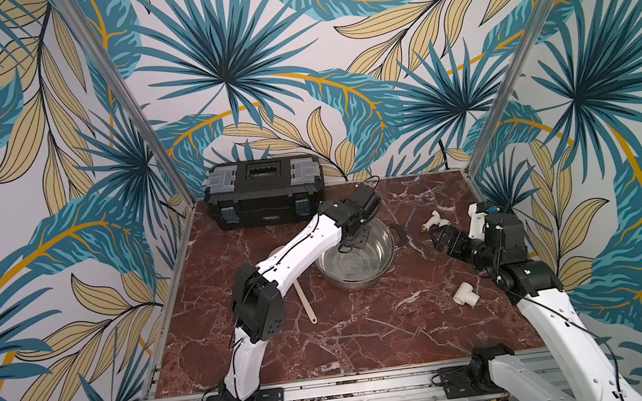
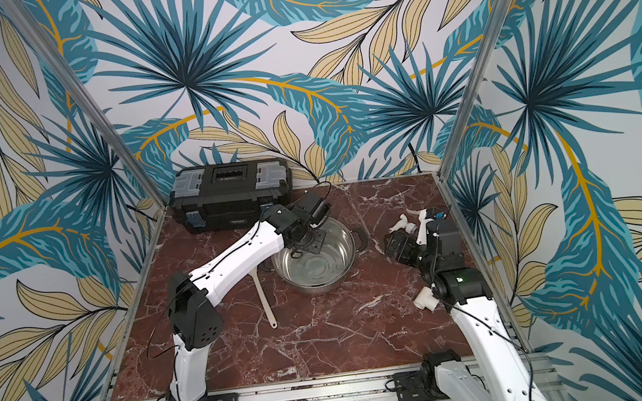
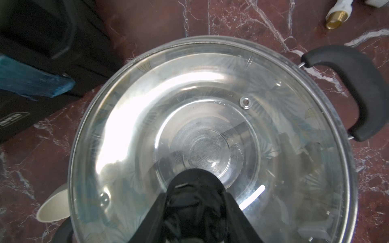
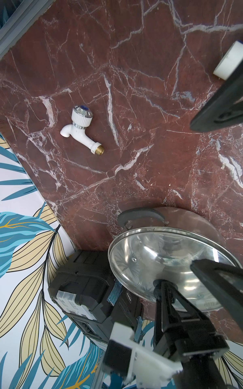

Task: Stir the soup with a spoon
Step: Pick up the lid from the pan, then place the lid at the center of the board.

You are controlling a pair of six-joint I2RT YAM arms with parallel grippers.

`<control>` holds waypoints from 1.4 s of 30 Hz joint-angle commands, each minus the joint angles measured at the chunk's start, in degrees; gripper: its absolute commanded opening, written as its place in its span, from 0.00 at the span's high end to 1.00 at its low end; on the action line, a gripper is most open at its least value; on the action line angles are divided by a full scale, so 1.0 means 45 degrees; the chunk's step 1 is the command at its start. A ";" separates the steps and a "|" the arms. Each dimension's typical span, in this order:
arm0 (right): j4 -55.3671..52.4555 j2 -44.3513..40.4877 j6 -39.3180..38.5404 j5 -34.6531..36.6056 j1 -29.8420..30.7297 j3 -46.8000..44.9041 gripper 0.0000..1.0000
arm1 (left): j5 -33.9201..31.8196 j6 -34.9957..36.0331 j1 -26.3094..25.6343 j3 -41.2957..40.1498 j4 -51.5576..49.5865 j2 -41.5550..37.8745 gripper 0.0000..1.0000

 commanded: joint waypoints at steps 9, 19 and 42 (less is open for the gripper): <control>0.0422 0.0297 0.0324 -0.0947 0.0753 0.1005 0.00 | -0.0919 -0.0259 0.2998 -0.3135 0.1101 -0.6313 0.98; 0.0273 0.2091 -0.0175 0.1324 0.6090 0.2860 0.01 | 0.0906 -0.1898 0.8955 -1.0565 0.3745 -1.0802 1.00; 0.0224 0.9108 0.0334 0.3802 1.4042 0.5617 0.01 | 0.0125 -0.1852 1.1689 -1.3954 0.7049 -0.7690 0.97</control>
